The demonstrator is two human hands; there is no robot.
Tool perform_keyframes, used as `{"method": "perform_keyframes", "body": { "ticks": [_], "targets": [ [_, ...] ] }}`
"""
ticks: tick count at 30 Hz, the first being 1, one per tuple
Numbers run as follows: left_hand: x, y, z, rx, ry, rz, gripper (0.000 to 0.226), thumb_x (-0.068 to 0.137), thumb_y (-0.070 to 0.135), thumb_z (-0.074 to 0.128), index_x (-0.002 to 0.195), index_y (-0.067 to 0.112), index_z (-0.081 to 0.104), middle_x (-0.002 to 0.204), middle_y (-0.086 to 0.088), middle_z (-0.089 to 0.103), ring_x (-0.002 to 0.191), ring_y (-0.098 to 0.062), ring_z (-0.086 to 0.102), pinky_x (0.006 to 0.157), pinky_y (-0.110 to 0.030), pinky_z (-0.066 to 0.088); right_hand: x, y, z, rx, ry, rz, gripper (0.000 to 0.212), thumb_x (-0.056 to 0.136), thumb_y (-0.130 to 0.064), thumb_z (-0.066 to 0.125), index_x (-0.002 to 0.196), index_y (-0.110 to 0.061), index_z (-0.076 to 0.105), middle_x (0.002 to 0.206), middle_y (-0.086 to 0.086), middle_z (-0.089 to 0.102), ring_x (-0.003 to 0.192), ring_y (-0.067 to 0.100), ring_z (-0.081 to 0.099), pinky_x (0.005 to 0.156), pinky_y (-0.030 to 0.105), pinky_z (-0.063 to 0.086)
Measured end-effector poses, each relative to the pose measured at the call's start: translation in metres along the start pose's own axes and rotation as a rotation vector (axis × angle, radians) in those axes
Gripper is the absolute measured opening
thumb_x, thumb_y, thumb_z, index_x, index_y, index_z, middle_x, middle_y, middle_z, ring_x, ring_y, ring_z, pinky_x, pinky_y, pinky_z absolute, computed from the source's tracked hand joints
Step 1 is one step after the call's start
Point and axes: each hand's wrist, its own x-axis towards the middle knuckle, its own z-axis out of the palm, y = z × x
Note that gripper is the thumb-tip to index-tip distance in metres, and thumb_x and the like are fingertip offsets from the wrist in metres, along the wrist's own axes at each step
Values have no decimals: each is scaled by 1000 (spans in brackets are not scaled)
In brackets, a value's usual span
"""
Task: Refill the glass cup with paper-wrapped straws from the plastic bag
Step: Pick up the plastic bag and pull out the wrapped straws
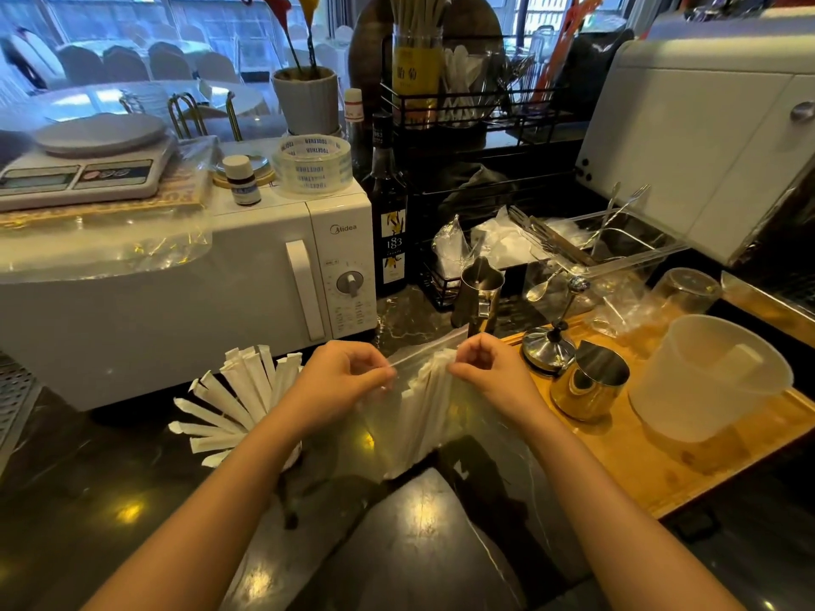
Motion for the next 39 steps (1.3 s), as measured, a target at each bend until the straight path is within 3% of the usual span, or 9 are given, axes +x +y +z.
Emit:
{"method": "perform_keyframes", "body": {
  "ticks": [4, 8, 12, 14, 16, 20, 23, 32, 39],
  "targets": [
    [5, 9, 0, 147, -124, -34, 12, 87, 21, 54, 75, 20, 58, 77, 1, 63, 72, -11, 62, 70, -25, 52, 4, -1, 5, -20, -7, -31, 17, 81, -7, 61, 74, -20, 55, 72, -5, 52, 68, 6, 47, 55, 5, 41],
    [14, 21, 2, 236, -138, -15, 23, 89, 26, 50, 81, 7, 60, 79, -12, 62, 76, -25, 61, 78, -42, 53, 7, -4, 11, -25, -6, -54, 8, 83, -9, 60, 88, -15, 59, 73, -7, 51, 69, 3, 47, 60, 9, 43],
    [22, 31, 1, 138, -242, -47, 25, 92, 25, 45, 71, 16, 57, 73, -6, 59, 70, -21, 59, 64, -32, 51, 9, -11, 13, -6, -1, -41, 32, 84, -13, 60, 115, -9, 57, 85, -7, 56, 79, 4, 53, 61, 5, 45],
    [26, 33, 1, 13, -278, -87, 26, 92, 22, 45, 69, 16, 56, 73, -10, 59, 70, -24, 59, 63, -29, 50, 8, -15, 12, 27, 10, -2, 39, 83, -17, 62, 120, -14, 52, 99, -4, 56, 92, 13, 57, 69, 14, 48],
    [28, 31, 1, -72, -282, -93, 27, 91, 20, 46, 67, 15, 57, 69, -8, 58, 64, -21, 58, 61, -28, 49, 5, -20, 11, 50, 37, 19, 32, 81, -17, 64, 110, -20, 52, 103, -3, 53, 97, 18, 56, 77, 27, 49],
    [29, 24, 4, -233, -286, -83, 32, 91, 17, 46, 60, 17, 56, 54, 6, 54, 49, -4, 52, 53, -17, 46, -4, -34, 7, 153, -115, 3, 18, 79, -11, 65, 80, -21, 51, 81, -1, 57, 76, 11, 58, 62, 20, 50],
    [26, 15, 13, -339, -274, -76, 33, 91, 15, 44, 60, 16, 56, 54, 5, 53, 52, -5, 49, 54, -16, 41, -10, -42, 10, 203, -245, 34, 12, 81, -11, 62, 77, -19, 53, 76, -3, 61, 71, 5, 63, 59, 16, 52],
    [20, 0, 30, -464, -229, -12, 36, 92, 26, 42, 61, 17, 57, 51, 7, 52, 52, -6, 49, 52, -17, 39, -20, -39, 25, 81, -227, 95, 17, 84, -24, 59, 69, -19, 54, 75, -2, 62, 72, 8, 64, 59, 17, 54],
    [16, 2, 35, -452, -196, 49, 38, 93, 29, 40, 60, 19, 57, 51, 7, 54, 50, -3, 51, 51, -12, 41, -24, -43, 21, 68, -230, 150, 17, 86, -15, 55, 69, -16, 57, 80, 11, 65, 72, 16, 64, 65, 23, 54]
  ]
}}
